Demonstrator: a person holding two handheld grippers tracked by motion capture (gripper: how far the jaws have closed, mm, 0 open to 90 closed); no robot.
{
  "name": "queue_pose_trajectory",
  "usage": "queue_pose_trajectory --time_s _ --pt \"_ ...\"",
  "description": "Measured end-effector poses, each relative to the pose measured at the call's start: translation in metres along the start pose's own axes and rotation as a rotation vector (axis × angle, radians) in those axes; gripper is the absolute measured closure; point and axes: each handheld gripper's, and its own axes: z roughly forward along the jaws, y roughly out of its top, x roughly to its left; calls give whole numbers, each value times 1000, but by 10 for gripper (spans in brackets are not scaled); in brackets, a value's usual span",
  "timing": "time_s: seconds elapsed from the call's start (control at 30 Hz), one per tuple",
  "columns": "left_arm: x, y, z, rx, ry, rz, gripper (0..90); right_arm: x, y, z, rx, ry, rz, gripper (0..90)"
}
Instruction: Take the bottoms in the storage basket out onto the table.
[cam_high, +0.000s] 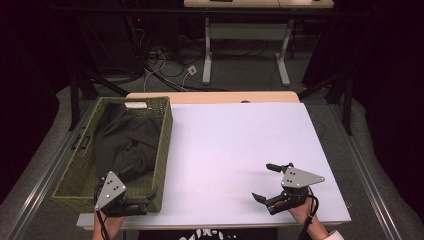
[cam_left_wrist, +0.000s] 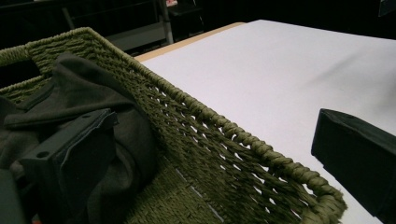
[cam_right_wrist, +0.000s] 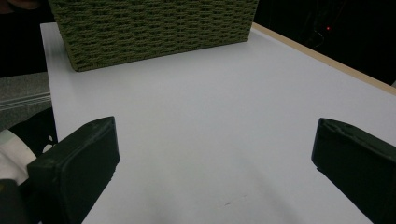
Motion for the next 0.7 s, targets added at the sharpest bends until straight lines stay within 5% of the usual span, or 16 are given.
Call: queue_pose_trajectory --time_s 0.5,0.7 --pt "3 3 -2 4 -9 -20 0 0 -1 2 10 0 -2 5" --pt "4 11 -5 7 29 -10 0 0 -1 3 14 5 -1 4"
